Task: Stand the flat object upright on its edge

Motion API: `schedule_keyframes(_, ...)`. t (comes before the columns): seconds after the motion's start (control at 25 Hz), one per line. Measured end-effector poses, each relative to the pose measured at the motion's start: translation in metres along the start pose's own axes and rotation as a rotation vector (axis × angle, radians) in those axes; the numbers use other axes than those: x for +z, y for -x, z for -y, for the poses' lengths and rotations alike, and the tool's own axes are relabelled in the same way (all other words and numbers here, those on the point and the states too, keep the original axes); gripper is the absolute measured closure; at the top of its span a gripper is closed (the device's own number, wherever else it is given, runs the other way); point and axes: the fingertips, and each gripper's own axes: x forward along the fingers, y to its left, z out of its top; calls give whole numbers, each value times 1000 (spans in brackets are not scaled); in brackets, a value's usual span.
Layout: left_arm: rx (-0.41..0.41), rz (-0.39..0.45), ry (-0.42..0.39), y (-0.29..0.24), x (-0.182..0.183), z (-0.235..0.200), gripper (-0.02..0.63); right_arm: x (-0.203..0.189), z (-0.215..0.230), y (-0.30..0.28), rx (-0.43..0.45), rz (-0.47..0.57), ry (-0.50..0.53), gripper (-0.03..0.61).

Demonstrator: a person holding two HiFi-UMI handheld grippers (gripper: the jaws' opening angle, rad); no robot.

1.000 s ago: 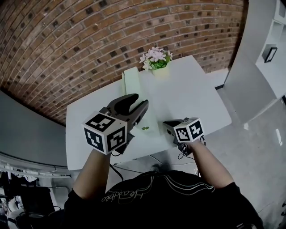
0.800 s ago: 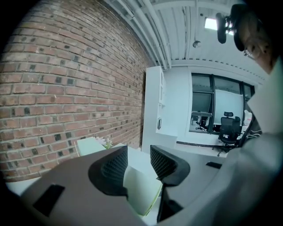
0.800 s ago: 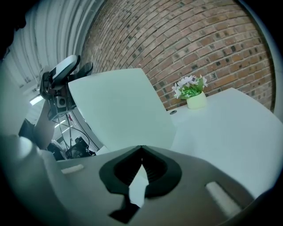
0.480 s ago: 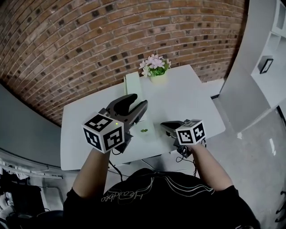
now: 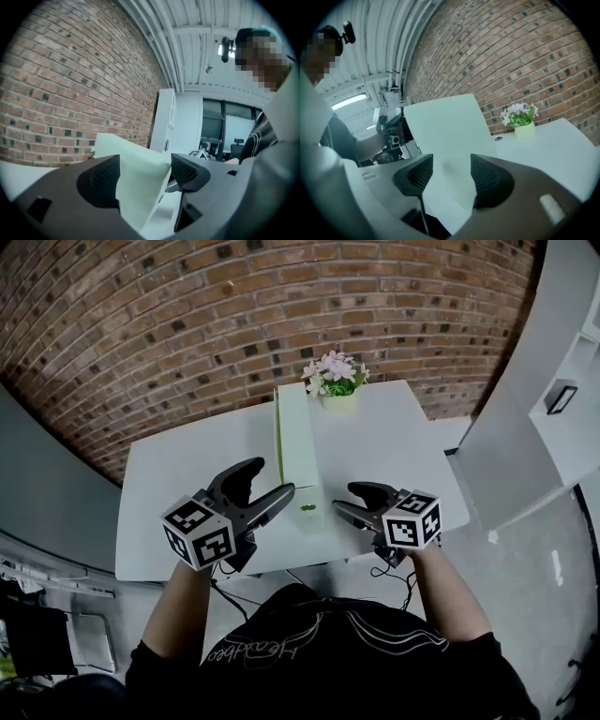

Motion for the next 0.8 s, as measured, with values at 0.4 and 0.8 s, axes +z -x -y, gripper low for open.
schedule_keyframes(0.4,-35,-133,-39,-4,-89,-2,291,-29,-25,-21,74,-178,249,314)
schedule_keyframes(0.8,-69,-273,-108,-31,-140,-9,296,-48,-11,-36,74,-206,279,315)
